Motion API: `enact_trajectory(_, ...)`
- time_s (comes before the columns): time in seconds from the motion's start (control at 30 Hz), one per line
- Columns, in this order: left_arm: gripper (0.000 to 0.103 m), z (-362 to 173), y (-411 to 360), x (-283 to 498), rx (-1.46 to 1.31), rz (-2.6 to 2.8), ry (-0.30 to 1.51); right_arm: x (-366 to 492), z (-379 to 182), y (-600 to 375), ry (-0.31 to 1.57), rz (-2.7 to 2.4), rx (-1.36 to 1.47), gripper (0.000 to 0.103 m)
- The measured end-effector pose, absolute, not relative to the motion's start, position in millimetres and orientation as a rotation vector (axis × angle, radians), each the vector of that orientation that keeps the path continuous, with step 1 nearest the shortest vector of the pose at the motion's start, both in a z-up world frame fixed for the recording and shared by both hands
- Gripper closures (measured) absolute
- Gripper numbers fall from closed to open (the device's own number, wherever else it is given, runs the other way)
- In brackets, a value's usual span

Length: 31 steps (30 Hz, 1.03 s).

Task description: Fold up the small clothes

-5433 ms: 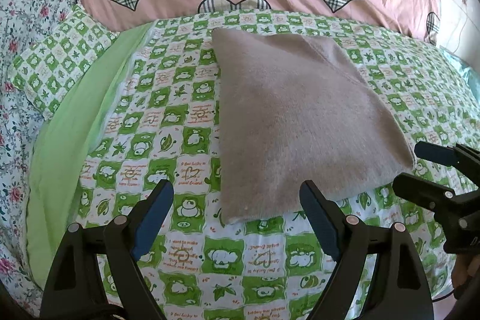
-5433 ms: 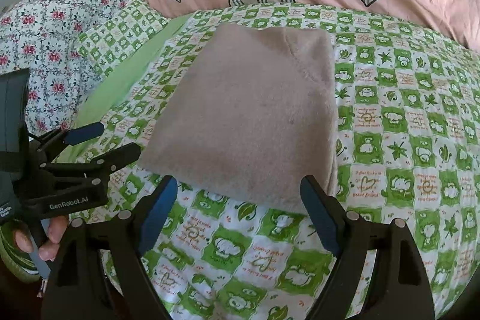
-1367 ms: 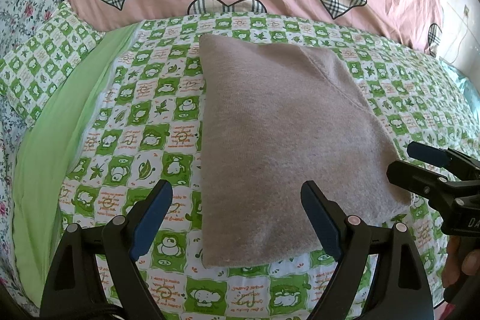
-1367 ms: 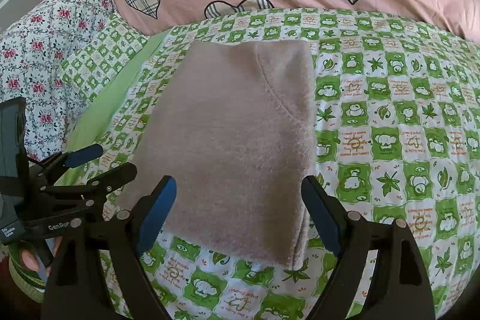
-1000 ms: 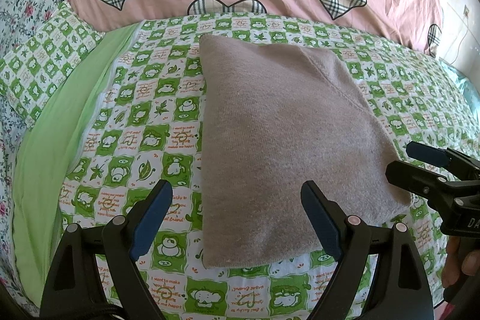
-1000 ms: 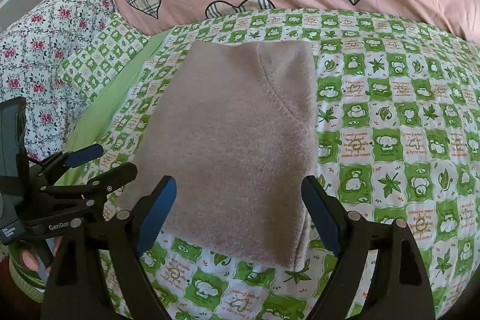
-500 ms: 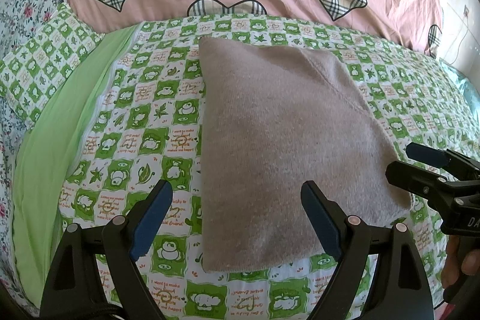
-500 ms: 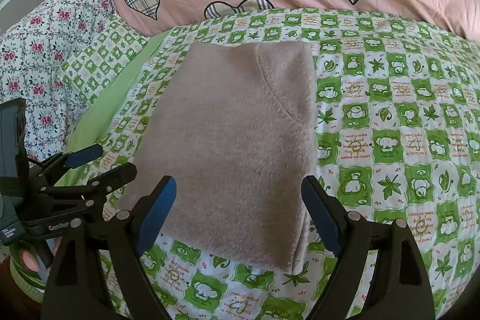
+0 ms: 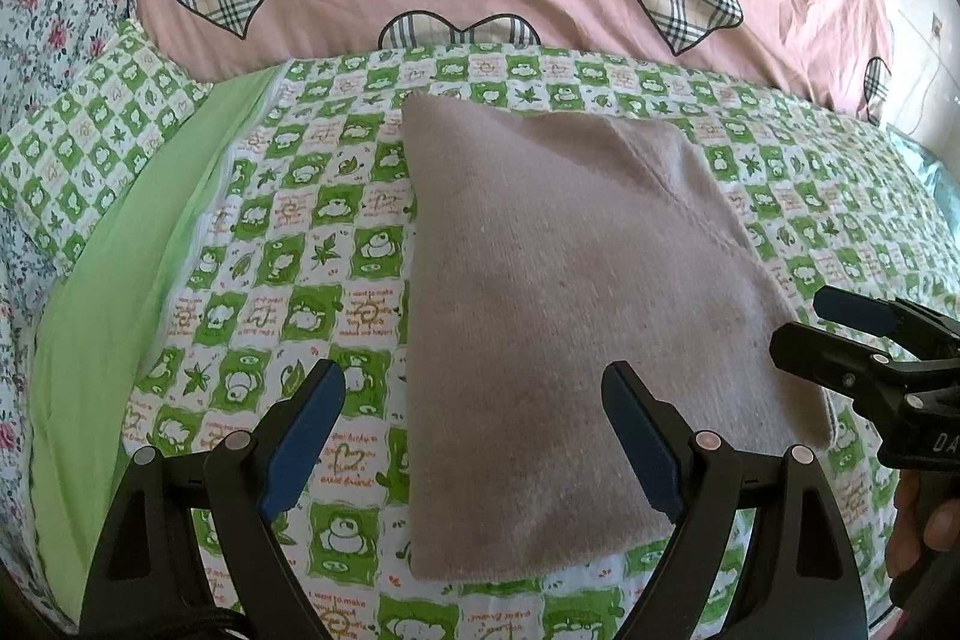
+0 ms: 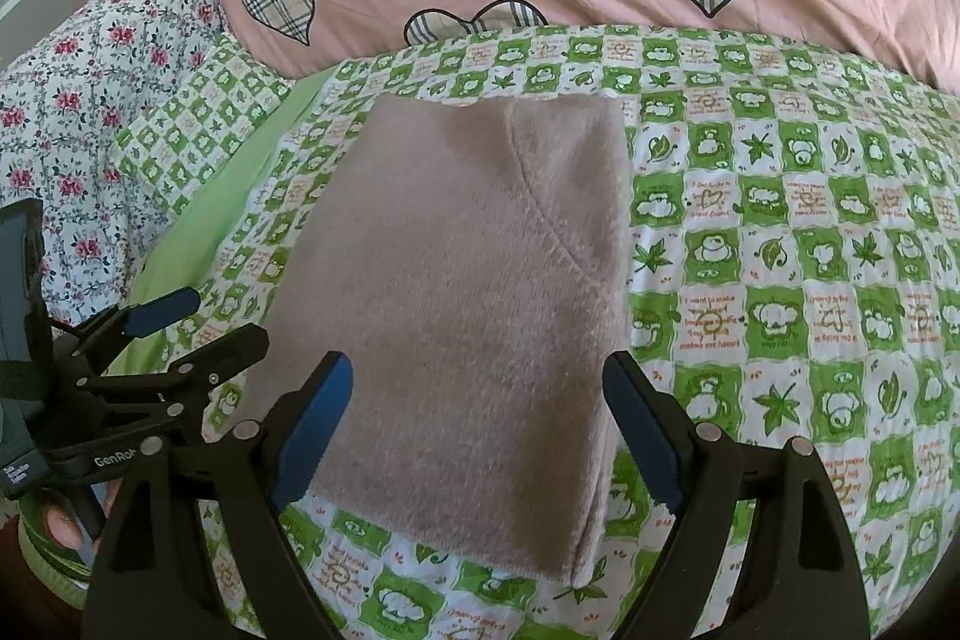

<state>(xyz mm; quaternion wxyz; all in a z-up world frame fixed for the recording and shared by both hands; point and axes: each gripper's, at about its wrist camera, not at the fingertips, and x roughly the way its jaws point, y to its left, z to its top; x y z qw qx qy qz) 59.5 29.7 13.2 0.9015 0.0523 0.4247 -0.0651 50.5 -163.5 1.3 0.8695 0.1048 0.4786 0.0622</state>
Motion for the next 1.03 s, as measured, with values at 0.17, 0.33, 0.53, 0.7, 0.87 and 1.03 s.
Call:
enact_trajectory(0.17,0.015,12,30,65,0.111,-0.128,0.883,54,0,-167,1.002,0.126,0.22,0.017)
enact_trajectory(0.33,0.015,8,30,70,0.114,-0.117,0.892,58,-4,-173,1.011,0.122,0.231,0.017)
enact_trajectory(0.53,0.015,7,29,72,0.117,-0.114,0.897,60,-8,-175,1.016,0.124,0.237,0.017)
enact_trajectory(0.7,0.015,6,27,73,0.121,-0.113,0.899,64,-11,-174,1.02,0.128,0.245,0.017)
enact_trajectory(0.87,0.015,6,28,74,0.122,-0.109,0.889,67,-12,-170,1.021,0.137,0.241,0.017)
enact_trajectory(1.03,0.015,6,28,75,0.123,-0.106,0.899,69,-16,-169,1.03,0.135,0.243,0.017)
